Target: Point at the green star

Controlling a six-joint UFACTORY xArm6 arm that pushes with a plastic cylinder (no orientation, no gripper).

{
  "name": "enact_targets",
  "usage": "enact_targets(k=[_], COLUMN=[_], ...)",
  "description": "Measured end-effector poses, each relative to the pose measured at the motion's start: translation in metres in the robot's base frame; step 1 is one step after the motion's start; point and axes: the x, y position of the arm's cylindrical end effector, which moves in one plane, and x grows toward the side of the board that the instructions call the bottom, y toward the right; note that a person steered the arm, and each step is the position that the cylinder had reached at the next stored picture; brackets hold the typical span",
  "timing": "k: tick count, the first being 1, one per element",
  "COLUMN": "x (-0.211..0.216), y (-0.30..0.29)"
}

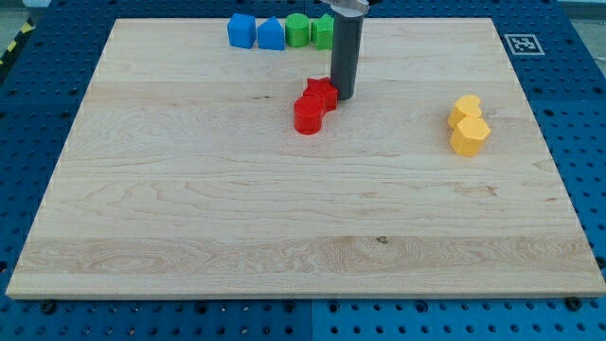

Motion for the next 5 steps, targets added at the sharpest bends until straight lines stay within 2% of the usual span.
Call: enact_targets(k=[3,4,5], x=[-0.043,-0.043,-0.056], y=[-0.068,-0.084,-0.121])
